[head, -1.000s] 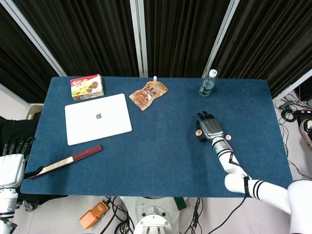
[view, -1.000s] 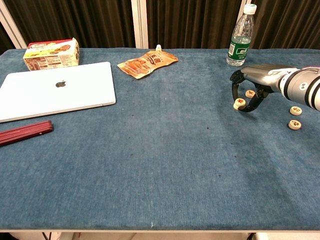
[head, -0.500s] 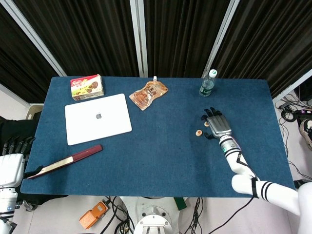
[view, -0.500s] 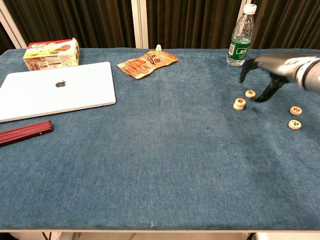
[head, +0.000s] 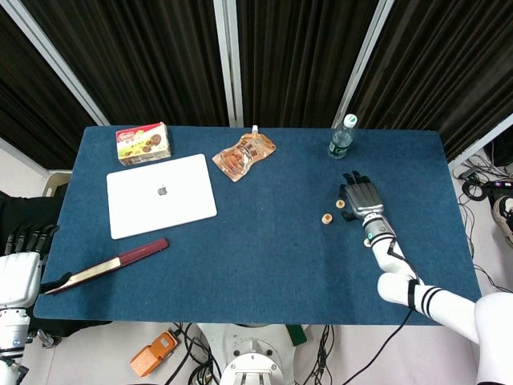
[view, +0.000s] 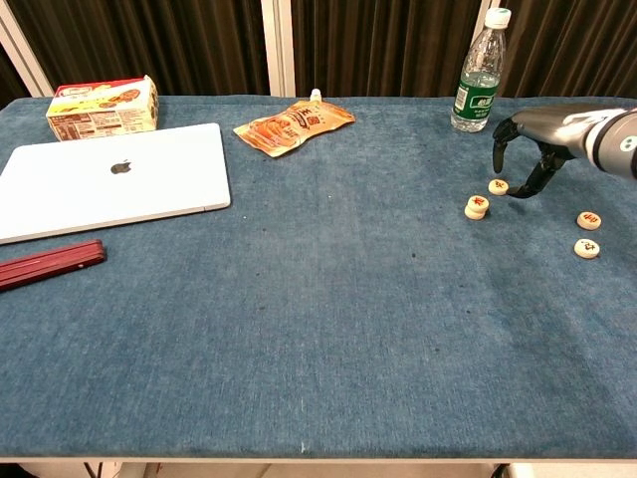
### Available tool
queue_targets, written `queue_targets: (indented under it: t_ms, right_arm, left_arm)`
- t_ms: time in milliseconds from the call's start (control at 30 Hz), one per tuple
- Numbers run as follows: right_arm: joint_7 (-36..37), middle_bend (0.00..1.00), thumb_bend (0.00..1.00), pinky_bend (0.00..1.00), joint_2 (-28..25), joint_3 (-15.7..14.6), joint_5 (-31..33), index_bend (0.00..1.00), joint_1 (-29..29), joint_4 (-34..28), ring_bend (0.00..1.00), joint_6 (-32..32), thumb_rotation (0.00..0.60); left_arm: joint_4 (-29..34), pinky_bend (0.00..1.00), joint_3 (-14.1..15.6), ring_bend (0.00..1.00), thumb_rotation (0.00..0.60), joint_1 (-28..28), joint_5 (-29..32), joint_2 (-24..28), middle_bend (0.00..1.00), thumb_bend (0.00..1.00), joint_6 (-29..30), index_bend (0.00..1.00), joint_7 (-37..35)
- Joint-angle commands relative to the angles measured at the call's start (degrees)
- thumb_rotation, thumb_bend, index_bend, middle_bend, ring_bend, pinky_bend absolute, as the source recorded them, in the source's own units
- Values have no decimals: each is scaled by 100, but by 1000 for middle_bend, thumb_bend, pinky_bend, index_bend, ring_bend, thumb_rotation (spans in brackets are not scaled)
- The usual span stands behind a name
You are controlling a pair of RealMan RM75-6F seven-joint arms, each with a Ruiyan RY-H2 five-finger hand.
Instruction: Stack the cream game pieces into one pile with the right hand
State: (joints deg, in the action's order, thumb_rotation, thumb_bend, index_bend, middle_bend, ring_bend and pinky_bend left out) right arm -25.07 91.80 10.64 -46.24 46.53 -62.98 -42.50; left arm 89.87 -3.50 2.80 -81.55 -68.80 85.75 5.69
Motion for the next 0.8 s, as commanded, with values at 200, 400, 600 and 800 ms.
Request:
queue_targets:
  t_ms: [200,400,600,800]
  right_arm:
    - [69,160,442,182,252,10,53,501,110,415,86,158,600]
    - [136,161,443,182,312,27,52,516,130,553,86,225,600]
    - [171,161,447,182,404,27,23,519,160,696,88,278,600]
    - [199,166,480,188,463,39,14,594,166,821,106,295,600]
  left_arm:
    - [3,31,0,94,600,14,35,7,161,0,-45,166,28]
    - [11,31,-15,93,600,48,38,5,161,0,-75,166,62]
    - [28,31,-17,93,600,48,59,13,160,0,-77,166,77]
    - [28,31,-1,94,600,18,72,33,161,0,-54,166,63]
